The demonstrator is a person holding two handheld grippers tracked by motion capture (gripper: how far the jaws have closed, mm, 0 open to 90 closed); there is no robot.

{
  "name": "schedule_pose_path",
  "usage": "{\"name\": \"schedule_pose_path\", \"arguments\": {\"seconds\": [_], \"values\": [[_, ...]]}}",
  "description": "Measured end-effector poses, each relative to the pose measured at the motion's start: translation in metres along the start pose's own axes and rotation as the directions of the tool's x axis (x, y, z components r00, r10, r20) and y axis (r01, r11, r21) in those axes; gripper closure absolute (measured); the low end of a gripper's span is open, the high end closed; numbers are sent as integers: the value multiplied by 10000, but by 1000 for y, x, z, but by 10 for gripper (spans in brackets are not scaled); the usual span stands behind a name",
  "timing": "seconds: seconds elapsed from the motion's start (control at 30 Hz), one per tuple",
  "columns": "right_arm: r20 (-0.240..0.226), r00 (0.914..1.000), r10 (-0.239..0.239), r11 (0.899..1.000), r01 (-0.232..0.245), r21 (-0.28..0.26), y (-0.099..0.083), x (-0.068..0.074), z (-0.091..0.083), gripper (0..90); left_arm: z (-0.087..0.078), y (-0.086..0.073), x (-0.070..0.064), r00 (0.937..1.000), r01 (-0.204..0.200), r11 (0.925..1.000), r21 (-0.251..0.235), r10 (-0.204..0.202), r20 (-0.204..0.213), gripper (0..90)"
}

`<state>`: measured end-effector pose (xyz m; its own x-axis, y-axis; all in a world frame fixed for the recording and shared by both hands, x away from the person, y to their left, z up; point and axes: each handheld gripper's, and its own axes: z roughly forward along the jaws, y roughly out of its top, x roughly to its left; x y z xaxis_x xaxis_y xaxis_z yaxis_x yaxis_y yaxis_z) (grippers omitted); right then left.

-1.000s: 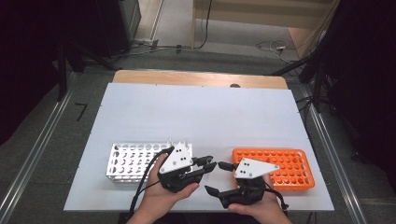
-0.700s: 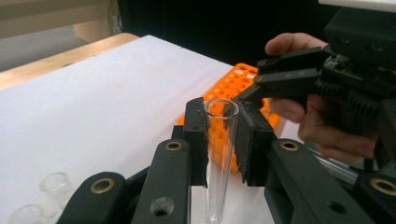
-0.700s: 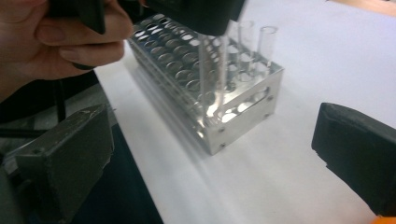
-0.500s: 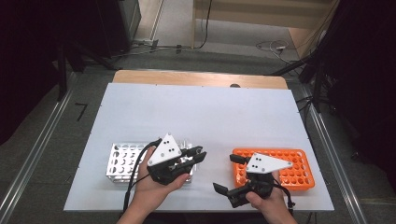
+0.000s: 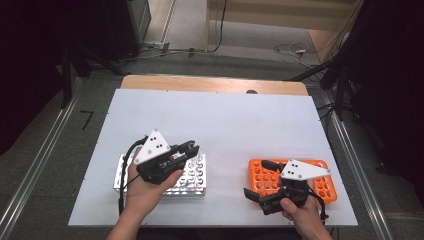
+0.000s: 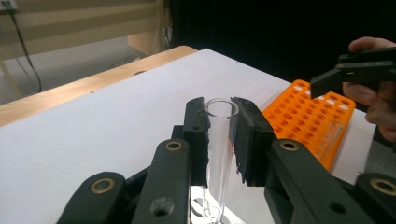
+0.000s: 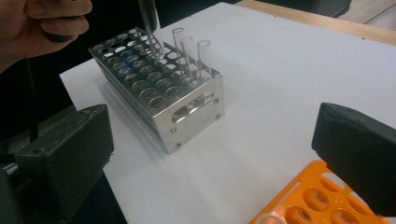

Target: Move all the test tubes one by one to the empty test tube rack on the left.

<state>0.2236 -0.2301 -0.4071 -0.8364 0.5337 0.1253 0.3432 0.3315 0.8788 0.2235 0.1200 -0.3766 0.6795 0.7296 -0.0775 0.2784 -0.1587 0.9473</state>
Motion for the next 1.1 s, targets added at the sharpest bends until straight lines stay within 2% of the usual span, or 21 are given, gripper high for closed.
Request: {"name": "schedule_pose_path", "arguments": {"seconds": [0.4,0.67,0.9,1.1], "values": [[478,9985,281,9996,-279,-44,-3,-18,-12,0,-9,-7,26,9964,308,9995,-58,-312,-784,760],[501,9982,333,9994,-333,6,-5,-22,-15,0,-11,-15,41,9907,583,9982,-126,-594,-1220,760],[515,9980,364,9993,-367,48,-6,-23,-14,0,-2,-26,48,9870,713,9974,31,-701,-1447,760],[526,9979,370,9993,-372,36,-6,-23,-14,0,5,-33,49,9865,706,9975,41,-692,-1481,760]]}}
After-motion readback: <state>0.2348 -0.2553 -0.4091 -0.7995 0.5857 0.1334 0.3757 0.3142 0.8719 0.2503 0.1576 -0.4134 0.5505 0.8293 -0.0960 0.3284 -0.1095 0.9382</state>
